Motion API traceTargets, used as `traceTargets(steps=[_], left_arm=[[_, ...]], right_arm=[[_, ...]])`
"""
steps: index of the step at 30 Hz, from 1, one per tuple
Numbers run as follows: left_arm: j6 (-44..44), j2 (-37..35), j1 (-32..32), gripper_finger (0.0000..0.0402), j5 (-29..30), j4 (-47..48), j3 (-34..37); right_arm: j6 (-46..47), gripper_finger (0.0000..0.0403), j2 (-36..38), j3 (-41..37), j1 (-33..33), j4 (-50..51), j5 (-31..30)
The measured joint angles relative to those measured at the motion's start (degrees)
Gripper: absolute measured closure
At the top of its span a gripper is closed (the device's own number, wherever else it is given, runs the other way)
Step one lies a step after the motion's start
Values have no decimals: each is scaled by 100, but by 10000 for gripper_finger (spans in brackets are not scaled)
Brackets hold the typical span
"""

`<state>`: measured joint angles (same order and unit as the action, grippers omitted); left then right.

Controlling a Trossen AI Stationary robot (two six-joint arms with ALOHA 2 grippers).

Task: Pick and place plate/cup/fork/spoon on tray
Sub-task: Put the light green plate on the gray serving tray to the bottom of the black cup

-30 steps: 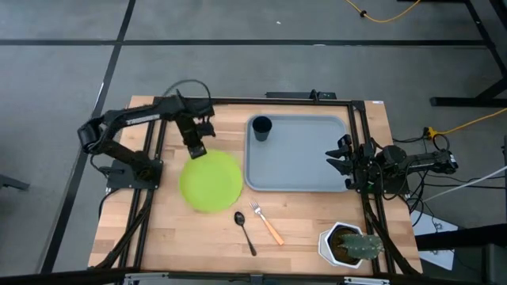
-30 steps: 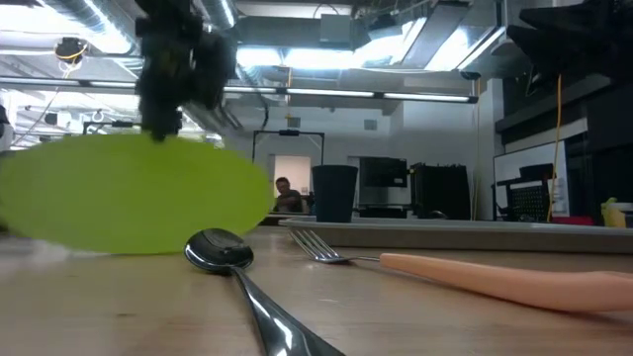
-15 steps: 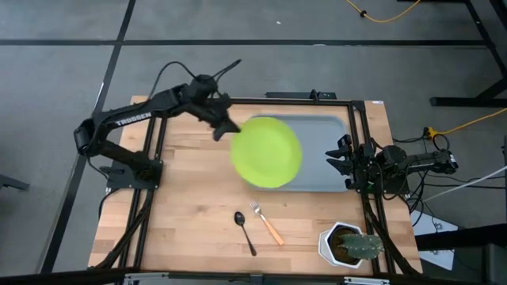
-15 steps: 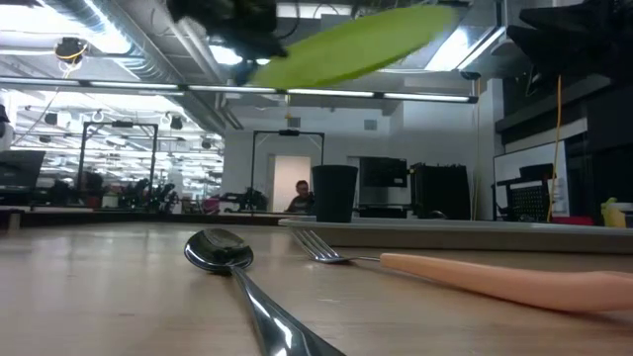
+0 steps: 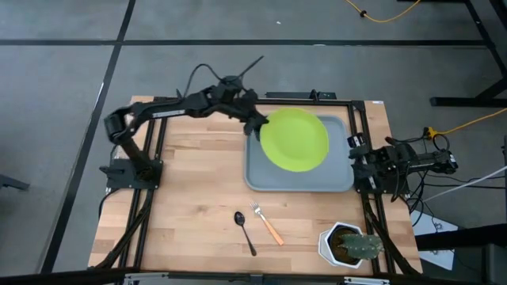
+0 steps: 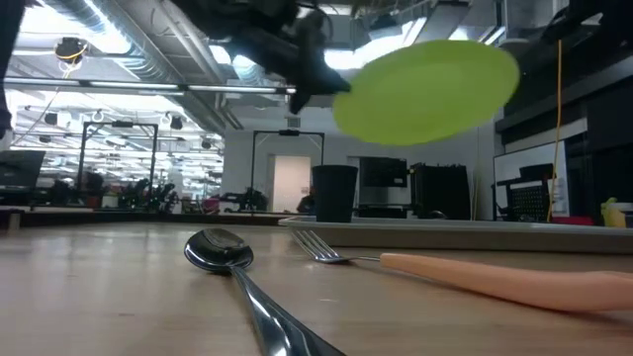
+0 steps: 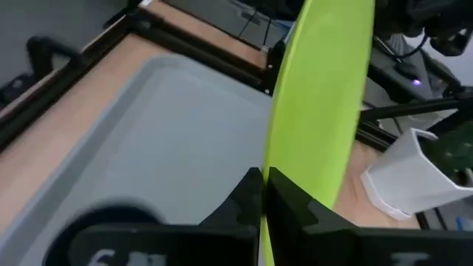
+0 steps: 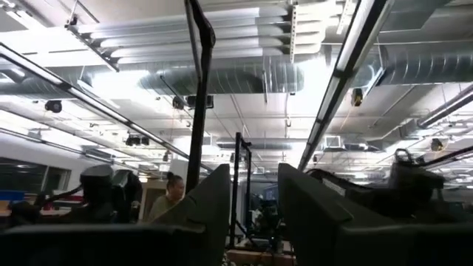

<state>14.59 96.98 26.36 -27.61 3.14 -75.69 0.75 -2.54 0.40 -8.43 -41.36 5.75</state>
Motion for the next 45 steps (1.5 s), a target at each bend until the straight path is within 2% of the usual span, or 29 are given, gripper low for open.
traceTargets(steps=[5,10,17,22,27,41,45], left_arm=[[-303,872,-172,401,-42,223,-1151],[-760,1685,-219,401,3,1434,-2372],[-976,2567,-319,401,97,1698,-3323],[-1193,2765,-383,401,380,1755,-3460],[-1368,2759,-474,401,1085,1901,-3365],[-1366,2757,-731,401,1471,2221,-3365],[-1368,2757,-739,393,1898,2232,-3339]], right_arm=[[52,283,-1,-2,0,60,-5],[57,283,-1,-2,0,52,40],[59,283,-1,-2,0,52,49],[66,283,-1,-2,0,59,54],[68,283,-1,-2,0,120,54],[70,283,-1,-2,0,323,54],[70,283,-1,-2,0,369,54]])
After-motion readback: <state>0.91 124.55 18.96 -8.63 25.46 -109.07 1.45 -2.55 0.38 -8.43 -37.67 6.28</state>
